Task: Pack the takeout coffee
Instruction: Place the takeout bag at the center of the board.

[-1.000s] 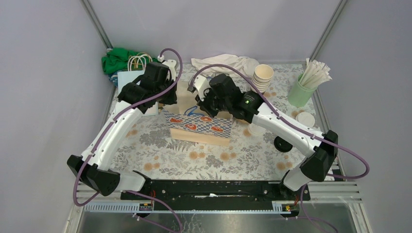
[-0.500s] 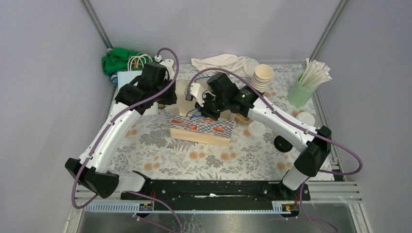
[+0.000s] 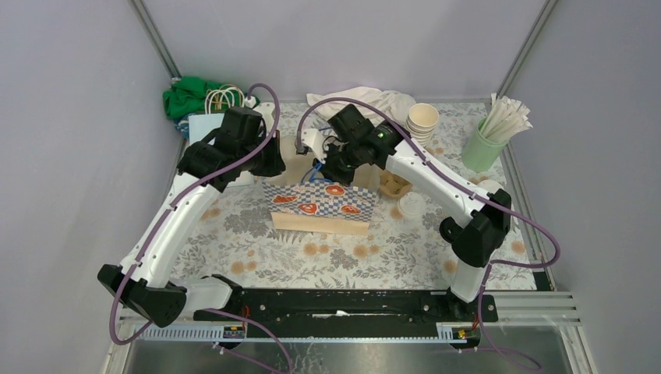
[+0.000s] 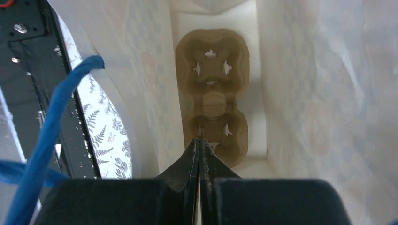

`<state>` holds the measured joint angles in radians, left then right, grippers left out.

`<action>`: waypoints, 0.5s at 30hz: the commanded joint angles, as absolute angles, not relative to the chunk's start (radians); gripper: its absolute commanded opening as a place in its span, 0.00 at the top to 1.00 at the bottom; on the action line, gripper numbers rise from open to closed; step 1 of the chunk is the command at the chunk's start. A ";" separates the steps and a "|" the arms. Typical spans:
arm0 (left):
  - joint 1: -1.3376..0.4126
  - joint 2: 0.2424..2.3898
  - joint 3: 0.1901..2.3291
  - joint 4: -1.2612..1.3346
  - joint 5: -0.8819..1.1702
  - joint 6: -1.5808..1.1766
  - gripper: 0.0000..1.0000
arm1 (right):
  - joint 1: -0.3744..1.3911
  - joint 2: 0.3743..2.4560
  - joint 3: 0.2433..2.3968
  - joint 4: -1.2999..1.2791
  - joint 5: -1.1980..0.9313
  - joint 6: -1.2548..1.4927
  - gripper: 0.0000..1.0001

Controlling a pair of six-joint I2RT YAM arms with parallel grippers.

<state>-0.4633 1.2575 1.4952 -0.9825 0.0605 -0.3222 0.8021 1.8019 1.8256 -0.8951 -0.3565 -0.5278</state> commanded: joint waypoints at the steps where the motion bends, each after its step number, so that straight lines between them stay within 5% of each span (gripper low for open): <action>1: -0.460 1.227 1.487 -0.958 0.049 -0.325 1.00 | 0.789 1.770 1.913 -0.897 -0.473 -0.537 1.00; 15: -0.460 1.216 1.483 -0.977 0.003 -0.300 1.00 | 0.760 1.824 1.979 -0.970 -0.462 -0.612 1.00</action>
<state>-0.4633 1.2552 1.4837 -0.9939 0.0341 -0.3134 0.7731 1.7874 1.9278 -0.9157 -0.4656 -0.5552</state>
